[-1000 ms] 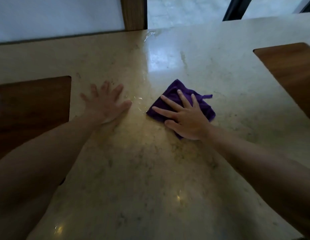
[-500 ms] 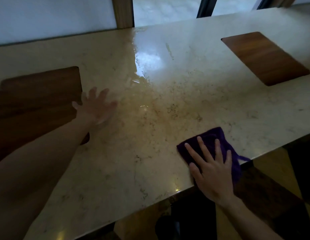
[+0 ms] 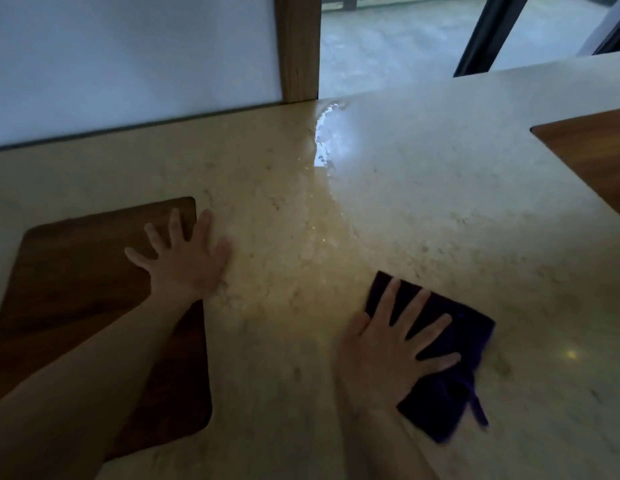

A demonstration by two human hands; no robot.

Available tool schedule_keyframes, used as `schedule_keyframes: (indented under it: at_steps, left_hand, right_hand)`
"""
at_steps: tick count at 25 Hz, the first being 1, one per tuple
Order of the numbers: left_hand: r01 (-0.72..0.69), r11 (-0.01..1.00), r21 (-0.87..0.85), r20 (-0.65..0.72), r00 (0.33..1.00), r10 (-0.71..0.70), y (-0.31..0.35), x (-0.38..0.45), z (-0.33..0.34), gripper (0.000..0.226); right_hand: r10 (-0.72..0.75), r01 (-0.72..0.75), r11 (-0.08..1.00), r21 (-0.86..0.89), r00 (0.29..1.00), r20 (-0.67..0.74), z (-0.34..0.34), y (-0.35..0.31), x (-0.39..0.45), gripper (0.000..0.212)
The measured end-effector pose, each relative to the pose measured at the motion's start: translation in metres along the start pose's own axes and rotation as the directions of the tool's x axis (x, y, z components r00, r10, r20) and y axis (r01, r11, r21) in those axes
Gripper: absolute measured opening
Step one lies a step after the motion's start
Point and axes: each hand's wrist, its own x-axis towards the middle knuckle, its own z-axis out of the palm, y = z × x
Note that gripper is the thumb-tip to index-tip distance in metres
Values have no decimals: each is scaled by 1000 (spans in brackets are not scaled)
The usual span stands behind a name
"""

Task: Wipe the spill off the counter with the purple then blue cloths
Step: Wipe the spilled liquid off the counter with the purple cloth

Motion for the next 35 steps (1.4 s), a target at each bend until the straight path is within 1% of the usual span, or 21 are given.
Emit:
schedule_keyframes:
  at_steps: [2, 4, 5, 6, 9, 11, 13, 15, 17, 18, 20, 21, 23, 27, 28, 29, 31, 33, 35]
  left_hand:
    - [4, 1000, 23, -14, 1000, -3, 0, -1, 4, 72]
    - [25, 999, 22, -2, 1000, -25, -1, 0, 7, 73]
    - [29, 999, 24, 1, 1000, -29, 0, -1, 8, 73]
    - [26, 999, 36, 1, 1000, -26, 0, -3, 8, 73]
    - [48, 997, 53, 25, 998, -49, 1, 0, 7, 76]
    - [41, 998, 42, 21, 999, -42, 1, 1, 8, 82]
    - [14, 999, 53, -3, 1000, -14, -1, 2, 12, 84]
    - [-2, 997, 83, -43, 999, 6, -2, -2, 13, 80]
    - [-2, 996, 92, -46, 999, 6, -2, -3, 13, 77]
    - [4, 996, 84, -44, 999, -1, -2, -1, 13, 77]
    - [3, 997, 78, -54, 999, 1, -2, -3, 11, 76]
    - [-2, 998, 67, -48, 999, 5, -1, -2, 10, 75]
    - [-8, 999, 35, -29, 1000, 9, -3, -5, 7, 72]
    - [-40, 999, -35, 26, 999, 40, -7, -28, 2, 66]
    - [-52, 997, -56, 16, 998, 53, -8, -46, 3, 62]
    - [-70, 995, -67, -1, 998, 70, -10, -68, 7, 59]
    - [-120, 990, -75, -31, 993, 118, -16, -120, 18, 57]
    - [-178, 981, -73, -63, 983, 174, -24, -166, 27, 59]
    - [-214, 974, -68, -88, 974, 208, -34, -200, 34, 62]
  right_hand:
    - [1, -1, 1000, -14, 1000, 25, -5, -63, 59, 67]
    - [7, -6, 998, -60, 1000, 22, -4, -121, 115, 64]
    - [2, -2, 998, -69, 1000, 6, 0, -142, 146, 63]
    - [3, -2, 998, -65, 1000, 21, 1, -164, 180, 62]
    - [-119, 121, 992, -20, 987, 105, -5, -234, 280, 57]
    - [-249, 256, 966, -23, 955, 162, -4, -262, 321, 54]
    - [-407, 424, 905, -44, 891, 199, -1, -272, 342, 53]
    - [-538, 564, 824, -55, 808, 240, -1, -275, 345, 51]
    - [-665, 702, 709, -70, 698, 265, -2, -275, 331, 51]
    - [-721, 766, 639, -70, 629, 290, -2, -276, 319, 53]
    - [-797, 857, 513, -38, 493, 349, -2, -261, 278, 55]
    - [-828, 887, 462, -8, 435, 355, -4, -247, 254, 55]
    - [-874, 929, 368, 46, 328, 359, -13, -202, 203, 56]
    - [-880, 963, 258, 81, 200, 431, -39, -88, 109, 61]
    - [-881, 967, 243, 81, 185, 435, -43, -60, 87, 62]
    - [-880, 966, 244, 80, 186, 437, -48, -35, 65, 62]
    - [-867, 957, 276, 83, 211, 453, -57, 13, 23, 62]
    - [-847, 944, 324, 64, 260, 463, -65, 59, -16, 60]
    - [-827, 927, 374, 21, 323, 460, -73, 104, -57, 58]
